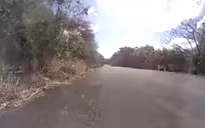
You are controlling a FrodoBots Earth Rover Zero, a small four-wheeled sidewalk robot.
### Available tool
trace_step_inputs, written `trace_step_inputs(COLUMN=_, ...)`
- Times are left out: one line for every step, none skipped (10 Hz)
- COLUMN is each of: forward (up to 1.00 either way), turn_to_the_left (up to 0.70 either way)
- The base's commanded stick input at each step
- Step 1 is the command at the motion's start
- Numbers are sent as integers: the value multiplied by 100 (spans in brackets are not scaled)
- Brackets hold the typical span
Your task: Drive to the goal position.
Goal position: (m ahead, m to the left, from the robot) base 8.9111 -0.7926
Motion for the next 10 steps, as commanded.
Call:
trace_step_inputs(forward=50, turn_to_the_left=0)
trace_step_inputs(forward=50, turn_to_the_left=0)
trace_step_inputs(forward=50, turn_to_the_left=0)
trace_step_inputs(forward=50, turn_to_the_left=0)
trace_step_inputs(forward=50, turn_to_the_left=0)
trace_step_inputs(forward=50, turn_to_the_left=0)
trace_step_inputs(forward=50, turn_to_the_left=0)
trace_step_inputs(forward=50, turn_to_the_left=0)
trace_step_inputs(forward=50, turn_to_the_left=0)
trace_step_inputs(forward=50, turn_to_the_left=0)
